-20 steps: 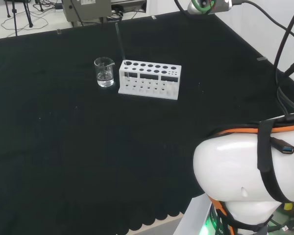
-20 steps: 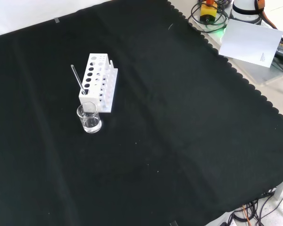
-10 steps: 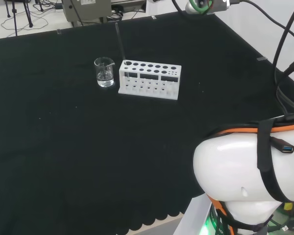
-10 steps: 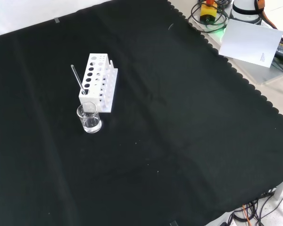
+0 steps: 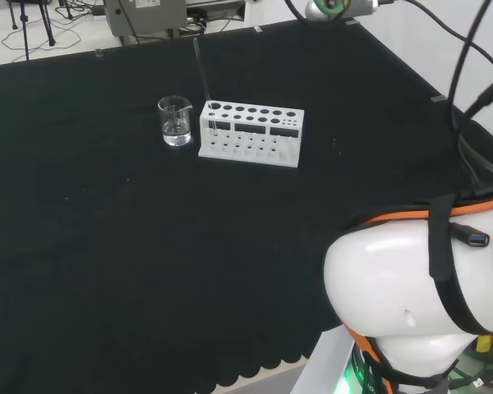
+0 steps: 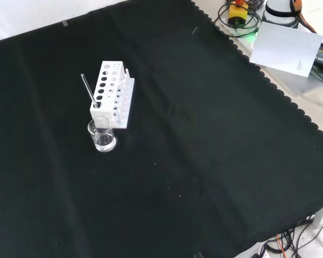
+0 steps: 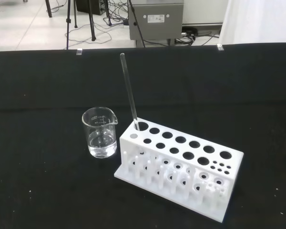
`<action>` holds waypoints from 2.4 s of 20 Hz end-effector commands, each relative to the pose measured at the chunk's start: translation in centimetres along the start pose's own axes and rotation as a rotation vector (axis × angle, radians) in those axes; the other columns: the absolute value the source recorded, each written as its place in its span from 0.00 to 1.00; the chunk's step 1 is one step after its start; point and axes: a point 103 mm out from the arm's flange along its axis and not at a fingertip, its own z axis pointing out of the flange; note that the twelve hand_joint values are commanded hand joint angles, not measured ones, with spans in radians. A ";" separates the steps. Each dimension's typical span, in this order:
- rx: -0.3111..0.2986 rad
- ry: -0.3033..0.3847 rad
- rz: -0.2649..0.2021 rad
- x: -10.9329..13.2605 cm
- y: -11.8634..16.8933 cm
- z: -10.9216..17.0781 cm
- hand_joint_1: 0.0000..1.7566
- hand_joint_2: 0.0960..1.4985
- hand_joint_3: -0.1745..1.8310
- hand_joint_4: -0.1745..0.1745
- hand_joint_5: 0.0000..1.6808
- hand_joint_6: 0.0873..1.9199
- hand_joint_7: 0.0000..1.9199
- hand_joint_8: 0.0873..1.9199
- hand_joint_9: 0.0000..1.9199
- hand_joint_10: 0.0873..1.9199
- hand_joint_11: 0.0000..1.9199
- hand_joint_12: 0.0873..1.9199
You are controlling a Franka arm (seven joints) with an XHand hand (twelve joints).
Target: Take the glass rod from the white test tube rack.
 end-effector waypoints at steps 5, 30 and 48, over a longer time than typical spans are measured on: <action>-0.015 0.010 -0.050 1.5 8.9 1.1 0.33 0.56 0.32 0.06 0.08 0.00 0.11 0.48 0.31 0.46 0.26 0.72; 0.058 0.052 -0.154 1.4 25.1 7.8 0.34 0.60 0.31 0.00 0.19 0.36 0.27 0.51 0.44 0.49 0.36 0.69; 0.122 0.086 -0.214 1.5 29.4 14.2 0.33 0.62 0.31 0.00 0.16 0.40 0.32 0.54 0.50 0.50 0.41 0.69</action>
